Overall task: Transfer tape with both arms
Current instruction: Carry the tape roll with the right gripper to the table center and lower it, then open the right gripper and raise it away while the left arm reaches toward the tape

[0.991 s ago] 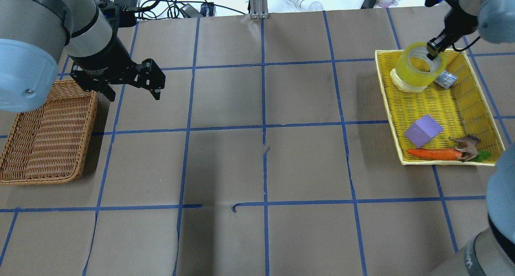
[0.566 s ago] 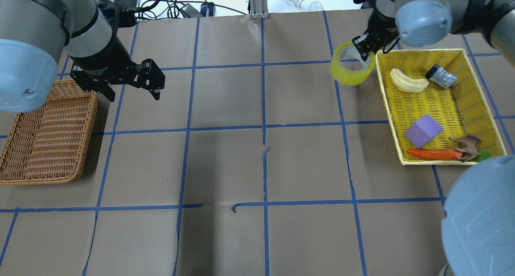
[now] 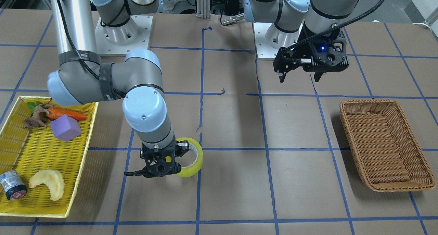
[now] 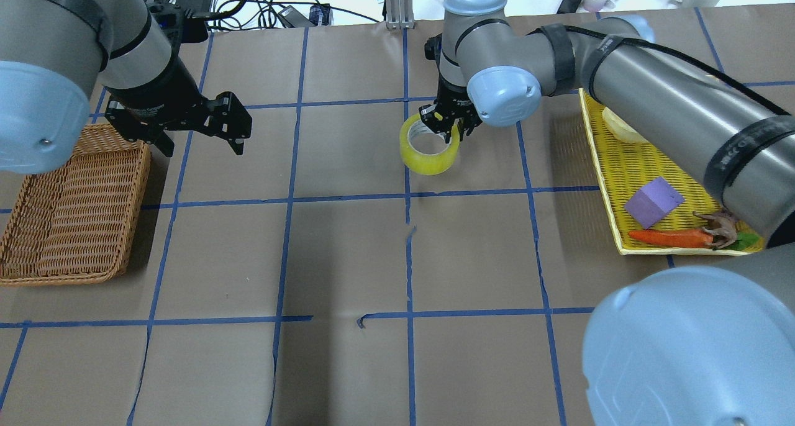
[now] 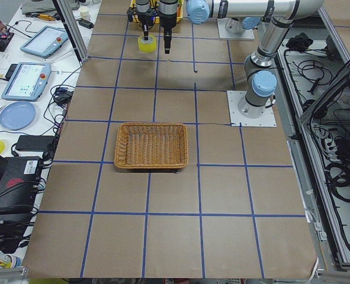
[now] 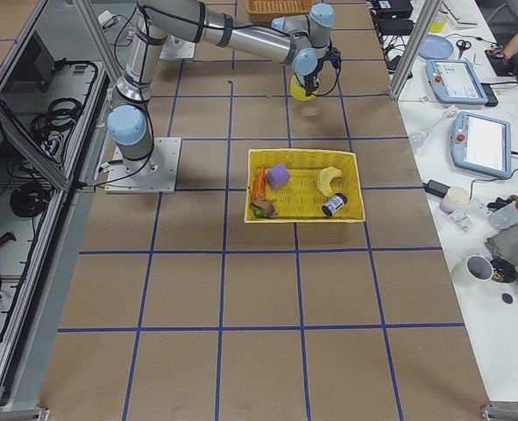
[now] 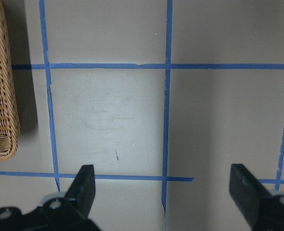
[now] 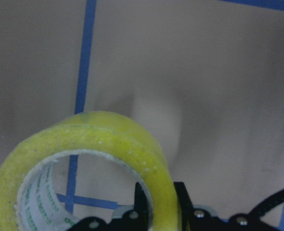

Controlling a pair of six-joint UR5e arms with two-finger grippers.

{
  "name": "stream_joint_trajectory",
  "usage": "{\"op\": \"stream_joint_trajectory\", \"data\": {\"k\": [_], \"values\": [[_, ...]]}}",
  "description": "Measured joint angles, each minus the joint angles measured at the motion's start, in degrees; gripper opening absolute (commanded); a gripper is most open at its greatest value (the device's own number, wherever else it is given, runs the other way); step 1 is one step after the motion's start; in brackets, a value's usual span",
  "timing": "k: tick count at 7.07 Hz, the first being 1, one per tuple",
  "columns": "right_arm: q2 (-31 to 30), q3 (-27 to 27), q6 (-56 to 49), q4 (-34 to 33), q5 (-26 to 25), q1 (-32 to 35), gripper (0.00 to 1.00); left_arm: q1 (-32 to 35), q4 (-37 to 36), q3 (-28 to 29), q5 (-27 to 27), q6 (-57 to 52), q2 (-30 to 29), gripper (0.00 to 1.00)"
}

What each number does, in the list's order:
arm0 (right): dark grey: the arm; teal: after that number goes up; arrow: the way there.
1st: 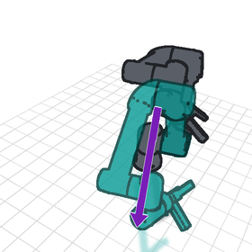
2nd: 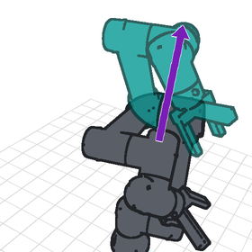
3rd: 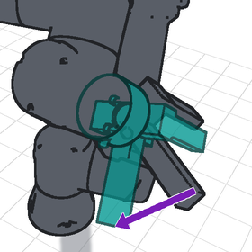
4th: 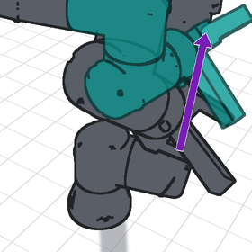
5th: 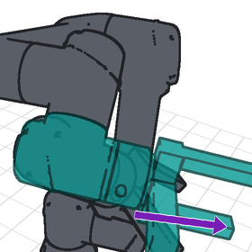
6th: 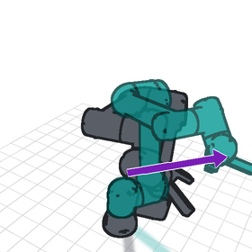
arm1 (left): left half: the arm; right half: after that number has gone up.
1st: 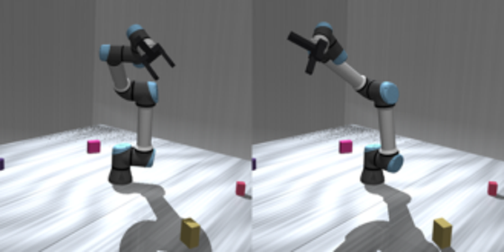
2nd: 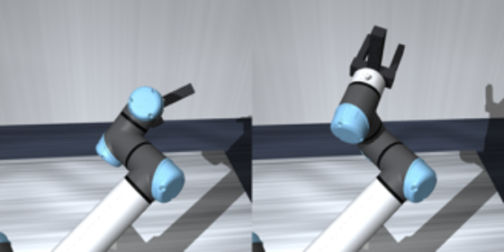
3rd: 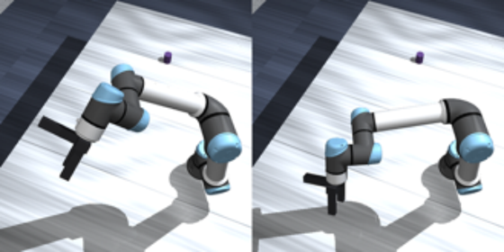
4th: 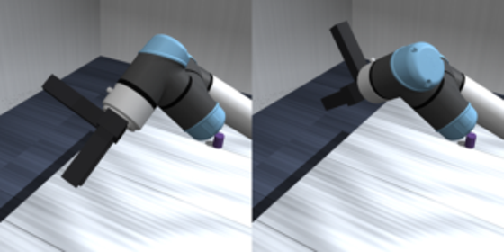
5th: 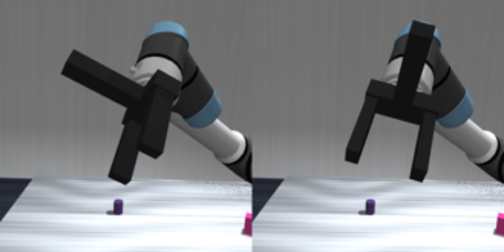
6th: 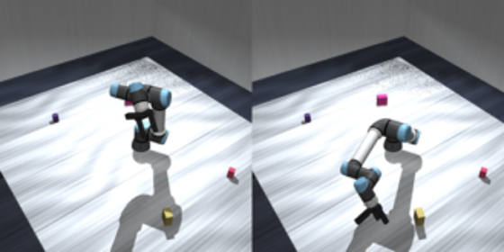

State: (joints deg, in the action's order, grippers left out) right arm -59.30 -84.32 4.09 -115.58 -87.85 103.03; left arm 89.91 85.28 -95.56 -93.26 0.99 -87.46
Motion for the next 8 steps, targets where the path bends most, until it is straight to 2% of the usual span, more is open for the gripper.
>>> {"op": "stream_joint_trajectory", "data": {"k": [2,4,5,6,8], "values": [[3.1,1.4,0.1,-3.2,0.5,0.7,0.0,0.0,0.0,0.0,-0.1,0.0,-0.1,1.0],[7.1,5.4,-0.9,-3.9,0.1,0.8,0.0,0.0,-0.1,0.0,0.0,0.0,-0.2,1.0],[8.3,6.3,-1.0,-3.8,0.3,0.8,0.41,0.0,-0.1,0.1,0.0,0.0,-0.3,1.0],[8.9,6.6,-1.1,-3.6,0.5,0.8,0.99,0.0,-0.1,0.2,-0.1,0.0,-0.5,1.0],[8.9,6.8,-0.5,-3.4,0.7,0.8,1.0,-0.7,-0.5,0.5,0.0,-2.4,-0.8,1.0]]}}
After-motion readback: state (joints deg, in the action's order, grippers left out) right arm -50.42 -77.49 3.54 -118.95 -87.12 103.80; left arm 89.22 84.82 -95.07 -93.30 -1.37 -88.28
